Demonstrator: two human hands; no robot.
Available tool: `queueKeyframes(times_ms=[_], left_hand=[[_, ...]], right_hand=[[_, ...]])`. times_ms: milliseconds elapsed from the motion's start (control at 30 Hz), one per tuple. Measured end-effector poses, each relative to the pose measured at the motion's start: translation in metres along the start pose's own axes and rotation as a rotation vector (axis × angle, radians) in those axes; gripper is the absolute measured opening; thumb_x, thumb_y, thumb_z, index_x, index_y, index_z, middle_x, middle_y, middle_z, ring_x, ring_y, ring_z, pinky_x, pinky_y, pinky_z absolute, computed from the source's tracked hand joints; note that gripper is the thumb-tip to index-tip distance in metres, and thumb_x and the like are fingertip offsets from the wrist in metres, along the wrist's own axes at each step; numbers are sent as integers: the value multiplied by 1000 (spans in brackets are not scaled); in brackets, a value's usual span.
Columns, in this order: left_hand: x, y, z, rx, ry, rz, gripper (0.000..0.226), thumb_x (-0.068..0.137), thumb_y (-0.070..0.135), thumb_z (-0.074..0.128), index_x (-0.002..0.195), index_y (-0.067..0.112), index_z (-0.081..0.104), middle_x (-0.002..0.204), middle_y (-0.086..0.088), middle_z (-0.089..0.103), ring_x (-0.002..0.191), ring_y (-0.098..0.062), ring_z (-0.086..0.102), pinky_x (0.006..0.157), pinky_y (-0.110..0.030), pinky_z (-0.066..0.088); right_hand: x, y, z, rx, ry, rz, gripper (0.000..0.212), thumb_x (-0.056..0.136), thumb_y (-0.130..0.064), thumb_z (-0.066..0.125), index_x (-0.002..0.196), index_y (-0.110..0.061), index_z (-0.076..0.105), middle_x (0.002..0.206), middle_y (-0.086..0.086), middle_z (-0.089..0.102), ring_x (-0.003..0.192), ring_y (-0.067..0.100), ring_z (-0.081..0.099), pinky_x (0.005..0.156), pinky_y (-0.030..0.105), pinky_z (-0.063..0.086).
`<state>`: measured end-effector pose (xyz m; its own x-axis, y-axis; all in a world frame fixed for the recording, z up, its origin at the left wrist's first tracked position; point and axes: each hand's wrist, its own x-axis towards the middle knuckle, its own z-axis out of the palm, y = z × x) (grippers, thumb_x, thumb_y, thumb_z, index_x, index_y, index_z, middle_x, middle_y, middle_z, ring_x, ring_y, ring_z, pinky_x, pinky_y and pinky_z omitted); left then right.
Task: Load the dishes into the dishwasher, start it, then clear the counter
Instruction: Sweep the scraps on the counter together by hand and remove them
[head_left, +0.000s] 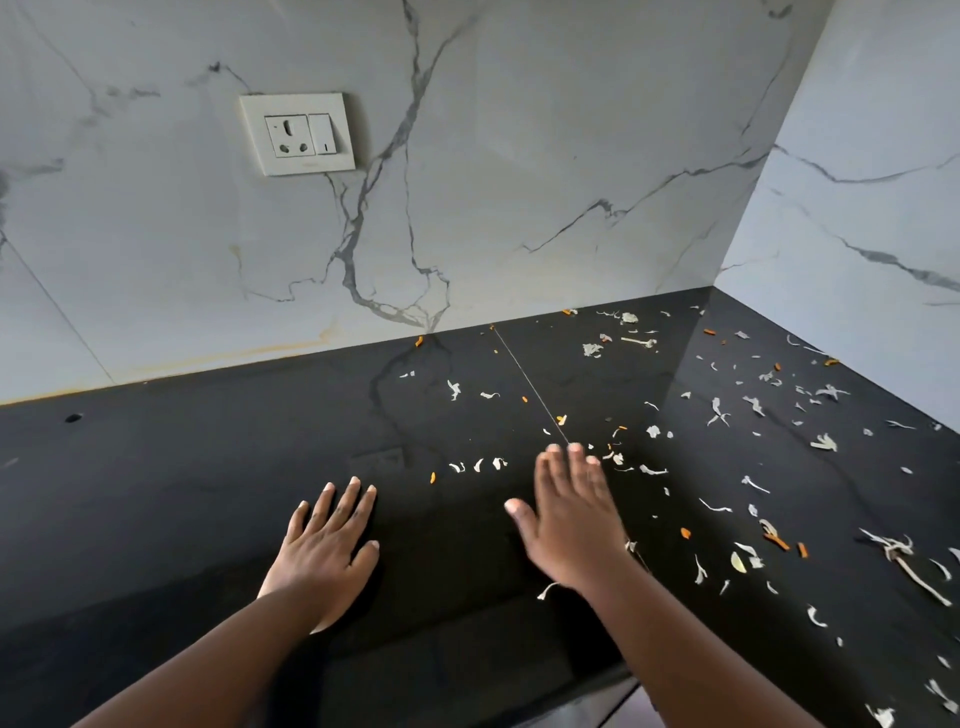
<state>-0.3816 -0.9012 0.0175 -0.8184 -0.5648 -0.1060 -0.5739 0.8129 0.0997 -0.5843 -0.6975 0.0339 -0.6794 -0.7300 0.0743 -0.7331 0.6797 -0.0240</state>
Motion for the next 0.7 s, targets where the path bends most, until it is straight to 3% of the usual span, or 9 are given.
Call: queueKeyframes(times_ms=[100, 167, 233, 267, 333, 433, 467, 567, 700], left_hand=[[0, 0, 1, 3, 5, 4, 89, 69, 60, -12, 152, 30, -12, 158, 10, -18, 145, -14, -22, 119, -35, -11], [1, -1, 1, -5, 10, 2, 89, 68, 61, -11, 152, 30, -11, 158, 11, -18, 145, -13, -21, 119, -35, -10], [1, -1, 2, -14, 6, 4, 89, 68, 61, -10, 152, 30, -11, 158, 11, -17, 145, -13, -21, 119, -35, -11], [1, -2, 2, -18, 6, 6, 89, 69, 61, -9, 152, 30, -11, 158, 11, -17, 145, -13, -21, 119, -35, -11], [1, -2, 3, -20, 10, 10, 88, 70, 62, -8, 152, 30, -10, 158, 11, -16, 145, -13, -21, 119, -35, -11], [0, -3, 4, -34, 13, 5, 82, 76, 59, -3, 152, 31, -10, 158, 11, -16, 145, -13, -20, 119, -35, -11], [0, -3, 3, -37, 13, 1, 78, 80, 57, 1, 152, 31, -10, 159, 11, -15, 145, -13, -20, 119, -35, -10], [-1, -1, 2, -38, 10, -4, 74, 84, 53, 8, 152, 30, -9, 159, 10, -14, 145, -12, -20, 119, -35, -11], [0, 0, 2, -30, 6, -14, 78, 79, 57, 1, 152, 30, -11, 160, 9, -14, 146, -13, -19, 119, -35, -11]], right_hand=[[-31, -53, 4, 95, 9, -275, 74, 92, -57, 27, 135, -2, 51, 142, 15, 49, 136, 34, 39, 117, 48, 19], [-58, -82, 2, 147, -42, -418, 77, 97, -58, 14, 146, -1, 32, 155, 13, 29, 145, 32, 20, 119, 46, 5], [-73, -85, 5, 138, -145, -475, 87, 86, -63, -6, 152, -6, 1, 161, 8, -7, 147, 25, -13, 113, 39, -19], [-76, -78, 8, 112, -128, -502, 89, 83, -64, -8, 152, -8, -5, 160, 5, -12, 146, 24, -17, 112, 37, -23], [-71, -58, 14, 60, -69, -459, 86, 89, -64, -3, 152, -6, 11, 161, 7, 5, 148, 28, 1, 118, 42, -14], [-60, -22, 12, 46, -180, -300, 78, 97, -64, 14, 140, -8, 46, 147, 7, 45, 135, 28, 42, 111, 39, 13], [-56, -8, 9, 27, -202, -257, 81, 95, -66, 12, 142, -8, 43, 150, 7, 41, 138, 28, 38, 113, 38, 7], [-50, 32, 4, -13, -75, -203, 94, 86, -73, -6, 152, -8, 7, 157, 4, -5, 147, 28, -6, 113, 35, -14], [-57, 43, -1, -4, -6, -179, 71, 99, -55, 20, 144, -5, 40, 152, 10, 36, 144, 28, 22, 114, 41, 14]])
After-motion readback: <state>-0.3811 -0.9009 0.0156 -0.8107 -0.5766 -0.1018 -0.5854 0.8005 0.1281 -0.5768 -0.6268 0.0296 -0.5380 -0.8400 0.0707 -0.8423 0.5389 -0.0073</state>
